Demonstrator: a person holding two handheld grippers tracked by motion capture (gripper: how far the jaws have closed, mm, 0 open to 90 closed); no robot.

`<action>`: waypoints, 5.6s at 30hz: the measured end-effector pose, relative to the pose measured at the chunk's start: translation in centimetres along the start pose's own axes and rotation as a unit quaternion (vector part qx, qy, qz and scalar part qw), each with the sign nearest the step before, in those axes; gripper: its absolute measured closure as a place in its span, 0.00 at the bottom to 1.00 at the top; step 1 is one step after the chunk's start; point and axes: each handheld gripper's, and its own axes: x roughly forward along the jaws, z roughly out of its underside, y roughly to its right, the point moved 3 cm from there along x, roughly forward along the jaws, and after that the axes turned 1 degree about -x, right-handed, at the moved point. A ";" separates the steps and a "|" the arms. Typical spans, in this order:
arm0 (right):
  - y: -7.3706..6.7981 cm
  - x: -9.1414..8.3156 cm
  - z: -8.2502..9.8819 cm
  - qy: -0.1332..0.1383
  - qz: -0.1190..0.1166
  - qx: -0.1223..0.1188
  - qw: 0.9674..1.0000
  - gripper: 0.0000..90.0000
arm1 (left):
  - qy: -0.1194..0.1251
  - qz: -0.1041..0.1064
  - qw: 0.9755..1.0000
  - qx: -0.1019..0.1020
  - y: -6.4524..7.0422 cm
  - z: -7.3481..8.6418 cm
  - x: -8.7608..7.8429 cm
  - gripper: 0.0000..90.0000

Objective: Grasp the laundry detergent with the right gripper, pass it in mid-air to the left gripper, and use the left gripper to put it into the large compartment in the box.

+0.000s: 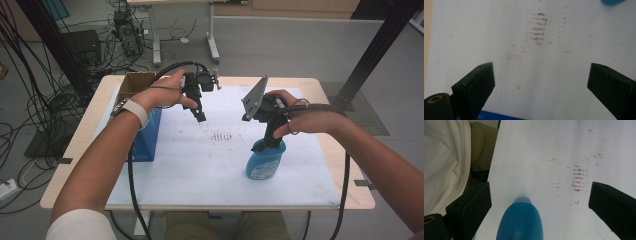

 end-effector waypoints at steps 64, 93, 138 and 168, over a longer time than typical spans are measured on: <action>-1.8 -2.3 6.6 0.061 0.016 0.012 0.998 0.05 | -0.002 -0.004 1.000 -0.007 0.2 0.0 0.6 0.09; -2.3 -2.4 9.6 0.070 0.026 0.034 0.997 0.05 | 0.000 -0.005 1.000 -0.009 0.2 -0.1 0.7 0.09; -2.7 0.8 12.8 0.117 0.024 0.041 0.992 0.05 | -0.001 -0.007 1.000 -0.013 0.2 -0.2 1.0 0.09; -2.4 2.8 13.4 0.155 0.013 0.043 0.987 0.05 | -0.004 -0.006 1.000 -0.015 0.1 -0.2 1.2 0.09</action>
